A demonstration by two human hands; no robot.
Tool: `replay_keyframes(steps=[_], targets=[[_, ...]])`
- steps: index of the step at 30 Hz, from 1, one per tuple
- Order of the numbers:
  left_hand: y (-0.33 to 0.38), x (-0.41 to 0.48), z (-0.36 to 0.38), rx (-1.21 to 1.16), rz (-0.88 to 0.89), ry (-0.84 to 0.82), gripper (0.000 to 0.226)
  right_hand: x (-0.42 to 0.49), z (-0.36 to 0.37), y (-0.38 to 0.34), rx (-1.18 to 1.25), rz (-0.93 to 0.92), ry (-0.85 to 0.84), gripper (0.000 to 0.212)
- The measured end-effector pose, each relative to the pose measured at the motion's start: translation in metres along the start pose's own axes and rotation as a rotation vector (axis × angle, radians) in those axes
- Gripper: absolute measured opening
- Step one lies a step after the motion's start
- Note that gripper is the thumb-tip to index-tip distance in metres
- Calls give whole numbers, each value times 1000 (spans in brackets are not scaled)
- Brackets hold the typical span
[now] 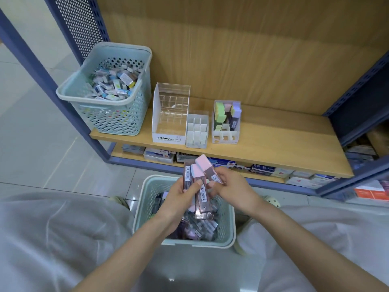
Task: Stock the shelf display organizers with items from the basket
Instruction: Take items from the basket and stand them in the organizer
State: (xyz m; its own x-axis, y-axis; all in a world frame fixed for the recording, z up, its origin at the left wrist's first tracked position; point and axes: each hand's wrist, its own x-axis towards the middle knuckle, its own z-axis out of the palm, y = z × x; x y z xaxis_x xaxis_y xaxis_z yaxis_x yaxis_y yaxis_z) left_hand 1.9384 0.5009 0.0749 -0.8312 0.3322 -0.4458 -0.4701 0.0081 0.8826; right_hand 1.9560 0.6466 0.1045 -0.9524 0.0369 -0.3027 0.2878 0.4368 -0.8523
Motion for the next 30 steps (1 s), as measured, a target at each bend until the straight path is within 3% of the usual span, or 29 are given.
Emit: replay_keyframes(steps=[4,8,12,16,18,23,30], targets=[[26,6,2,-6,24,1,23,9,-20,-9,68,51,99,5],[55,22,0,54,117,-5,14,27,-51,-18,-37,-4,222,25],[76,46,0,87,167,4,12,61,-80,-19,-188,-50,336,9],[89,74,1,109,178,21,19,100,-107,-15,-292,-73,486,23],[94,87,3,113,178,19,22,120,-117,-13,-398,-101,496,13],[101,113,6,110,194,16,21,164,-130,-10,-537,-181,474,29],[97,137,5,141,168,42,12,206,-136,-2,-604,-147,401,15]])
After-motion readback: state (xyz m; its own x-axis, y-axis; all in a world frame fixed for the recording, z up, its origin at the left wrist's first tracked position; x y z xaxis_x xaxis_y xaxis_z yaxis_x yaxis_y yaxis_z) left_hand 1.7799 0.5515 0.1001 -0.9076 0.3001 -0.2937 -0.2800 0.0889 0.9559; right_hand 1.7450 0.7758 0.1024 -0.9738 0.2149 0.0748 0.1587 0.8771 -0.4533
